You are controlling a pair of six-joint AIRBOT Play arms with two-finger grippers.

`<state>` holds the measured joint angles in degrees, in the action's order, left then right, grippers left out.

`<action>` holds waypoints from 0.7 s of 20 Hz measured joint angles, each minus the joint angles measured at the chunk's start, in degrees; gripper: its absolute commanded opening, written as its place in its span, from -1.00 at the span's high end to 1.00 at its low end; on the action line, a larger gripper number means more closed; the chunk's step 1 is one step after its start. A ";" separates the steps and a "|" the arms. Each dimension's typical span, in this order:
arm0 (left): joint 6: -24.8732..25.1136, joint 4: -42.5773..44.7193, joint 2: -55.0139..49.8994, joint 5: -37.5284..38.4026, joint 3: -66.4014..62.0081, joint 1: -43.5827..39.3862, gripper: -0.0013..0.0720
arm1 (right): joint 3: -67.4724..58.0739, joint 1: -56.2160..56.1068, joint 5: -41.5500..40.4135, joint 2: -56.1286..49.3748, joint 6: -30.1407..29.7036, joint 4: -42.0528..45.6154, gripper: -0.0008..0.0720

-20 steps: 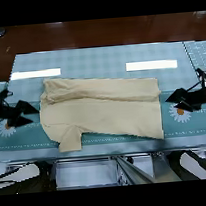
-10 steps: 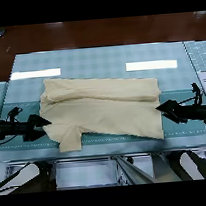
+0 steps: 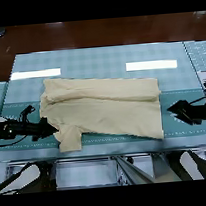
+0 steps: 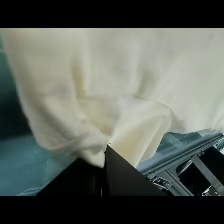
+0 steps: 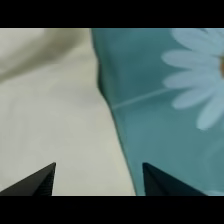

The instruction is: Fold the shirts.

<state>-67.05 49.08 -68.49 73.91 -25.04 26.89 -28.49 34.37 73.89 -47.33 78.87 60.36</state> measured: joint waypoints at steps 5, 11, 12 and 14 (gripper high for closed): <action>3.28 -6.14 0.46 0.98 -0.48 -0.39 0.91 | 5.97 -1.73 4.11 0.00 4.26 4.87 -0.73; 4.57 -8.39 0.52 -0.33 -0.52 -0.46 0.91 | 7.93 -8.83 4.11 -4.07 5.70 4.39 -0.73; 4.61 -8.46 0.55 -0.48 -0.52 -0.46 0.91 | 8.02 -10.29 3.54 -5.62 5.81 3.91 -0.73; 4.74 -8.90 0.52 -0.90 -0.52 -0.46 0.91 | 7.89 -12.90 2.49 -8.70 6.12 2.23 -0.73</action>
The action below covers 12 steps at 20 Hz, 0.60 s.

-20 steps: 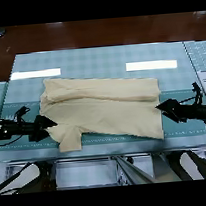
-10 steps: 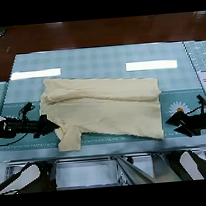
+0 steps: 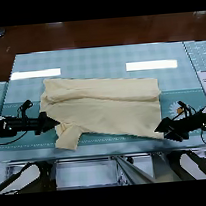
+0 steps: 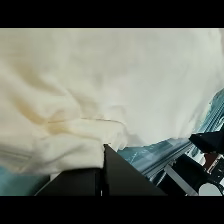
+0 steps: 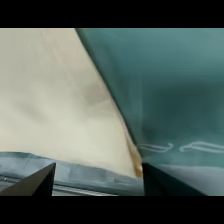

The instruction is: Fold the shirts.

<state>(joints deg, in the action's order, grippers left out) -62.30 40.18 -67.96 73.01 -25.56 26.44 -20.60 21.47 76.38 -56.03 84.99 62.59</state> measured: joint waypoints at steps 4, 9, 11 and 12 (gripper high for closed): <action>0.07 -0.90 0.02 -0.74 -0.15 0.00 0.91 | -2.69 -2.54 -7.63 -5.35 -1.42 -7.06 0.88; 0.02 -1.66 0.00 -1.25 -4.90 0.00 0.91 | -9.05 -2.95 -8.04 -8.24 -6.40 -13.22 0.89; -0.44 -1.84 -0.31 -1.55 -8.81 -0.07 0.91 | -12.57 -2.56 -7.08 -8.76 -6.95 -13.99 0.89; -1.03 -1.81 -0.81 -1.86 -11.19 -0.26 0.91 | -14.62 -2.34 -7.02 -9.31 -6.88 -14.01 0.89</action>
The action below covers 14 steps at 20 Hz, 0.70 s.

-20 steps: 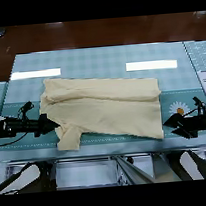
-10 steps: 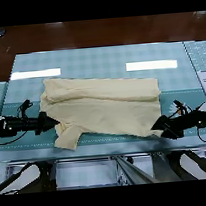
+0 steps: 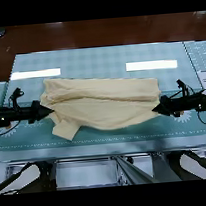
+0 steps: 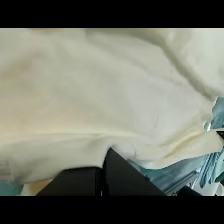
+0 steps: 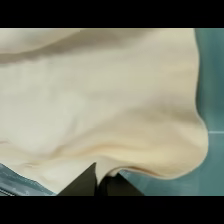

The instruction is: Fold the shirts.

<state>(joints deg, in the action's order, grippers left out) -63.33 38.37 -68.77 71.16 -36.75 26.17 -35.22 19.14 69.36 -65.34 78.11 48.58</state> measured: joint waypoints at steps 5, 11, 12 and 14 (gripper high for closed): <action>-3.28 -0.09 -8.22 -2.03 -15.17 -3.45 0.91 | -10.97 -0.81 -2.78 -6.32 0.52 -3.28 0.89; -9.44 1.55 -24.98 -2.21 -36.92 -10.23 0.91 | -23.19 -3.10 -7.37 -17.25 1.25 -7.30 0.89; -11.06 3.08 -27.69 -2.10 -40.28 -11.02 0.91 | -24.74 -3.30 -8.02 -18.80 1.51 -7.63 0.89; -13.18 4.68 -32.17 -1.38 -45.75 -12.20 0.91 | -27.58 -3.45 -9.14 -21.64 2.05 -8.37 0.89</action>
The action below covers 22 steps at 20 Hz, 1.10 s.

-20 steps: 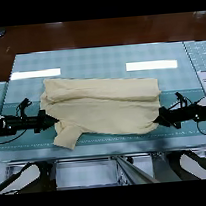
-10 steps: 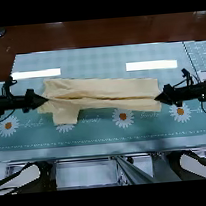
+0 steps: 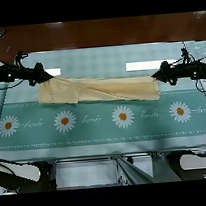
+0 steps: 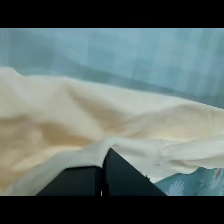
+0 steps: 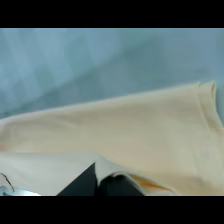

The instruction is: Fold the shirts.

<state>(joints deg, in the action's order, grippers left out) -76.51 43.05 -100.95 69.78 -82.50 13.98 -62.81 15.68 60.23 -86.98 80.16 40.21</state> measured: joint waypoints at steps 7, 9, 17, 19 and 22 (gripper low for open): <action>-1.38 2.01 -5.62 1.07 -6.84 -1.95 0.91 | -5.79 -0.22 -4.04 -7.28 1.29 -1.38 0.89; -0.37 2.45 -6.01 1.16 -7.19 -2.47 0.90 | -6.27 -0.24 -4.04 -8.79 1.07 -1.73 0.89; -3.50 12.92 -5.42 9.09 -13.00 1.68 -0.94 | -9.40 4.13 5.57 -9.49 -1.25 -0.31 -0.74; -6.21 18.38 -3.08 10.43 -13.03 4.79 -0.94 | -9.57 6.23 9.05 -8.17 -1.51 4.63 -0.74; -7.69 21.68 4.09 5.77 -6.16 8.09 -0.94 | -6.84 7.43 10.88 -6.95 -0.22 11.04 -0.74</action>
<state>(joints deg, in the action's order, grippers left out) -84.20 64.73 -96.86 75.55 -88.66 22.06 -69.65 23.11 71.11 -93.93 79.94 51.24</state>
